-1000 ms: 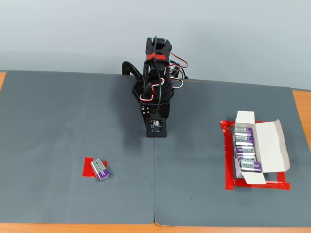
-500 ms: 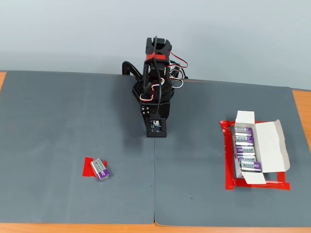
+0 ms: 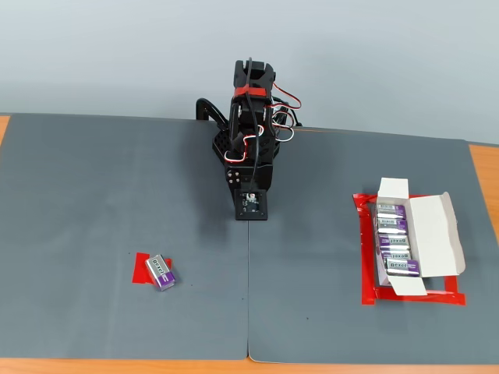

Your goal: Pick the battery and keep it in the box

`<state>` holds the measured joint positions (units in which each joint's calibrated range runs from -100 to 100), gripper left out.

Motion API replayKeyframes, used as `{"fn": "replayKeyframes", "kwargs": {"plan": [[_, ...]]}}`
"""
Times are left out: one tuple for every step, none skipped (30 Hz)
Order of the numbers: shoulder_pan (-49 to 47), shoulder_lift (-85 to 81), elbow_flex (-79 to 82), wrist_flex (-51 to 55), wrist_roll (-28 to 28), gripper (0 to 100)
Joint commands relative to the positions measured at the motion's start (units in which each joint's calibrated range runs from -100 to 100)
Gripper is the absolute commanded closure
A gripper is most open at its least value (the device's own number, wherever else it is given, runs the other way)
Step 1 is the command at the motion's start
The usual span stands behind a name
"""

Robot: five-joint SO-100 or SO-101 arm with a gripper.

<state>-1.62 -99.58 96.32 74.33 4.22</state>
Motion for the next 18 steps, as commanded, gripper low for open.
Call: {"fn": "replayKeyframes", "kwargs": {"plan": [[0.1,0.3,-3.7,0.5,0.2,98],[0.1,0.3,-3.7,0.5,0.2,98],[0.1,0.3,-3.7,0.5,0.2,98],[0.0,0.3,-3.7,0.5,0.2,98],[0.0,0.3,-3.7,0.5,0.2,98],[0.0,0.3,-3.7,0.5,0.2,98],[0.0,0.3,-3.7,0.4,0.2,98],[0.0,0.3,-3.7,0.1,0.2,98],[0.0,0.3,-3.7,0.1,0.2,98],[0.0,0.3,-3.7,0.1,0.2,98],[0.0,0.3,-3.7,-0.1,0.2,98],[0.2,0.4,-3.7,-0.2,0.2,98],[0.5,0.4,-3.8,-0.3,0.3,98],[0.5,0.4,-4.1,-0.3,0.3,98],[0.5,0.7,-4.6,-0.3,0.4,98],[0.6,1.4,-5.7,-0.3,0.6,98],[0.5,2.8,-6.7,-0.3,1.1,98],[0.1,4.6,-7.8,-0.4,1.7,98]]}}
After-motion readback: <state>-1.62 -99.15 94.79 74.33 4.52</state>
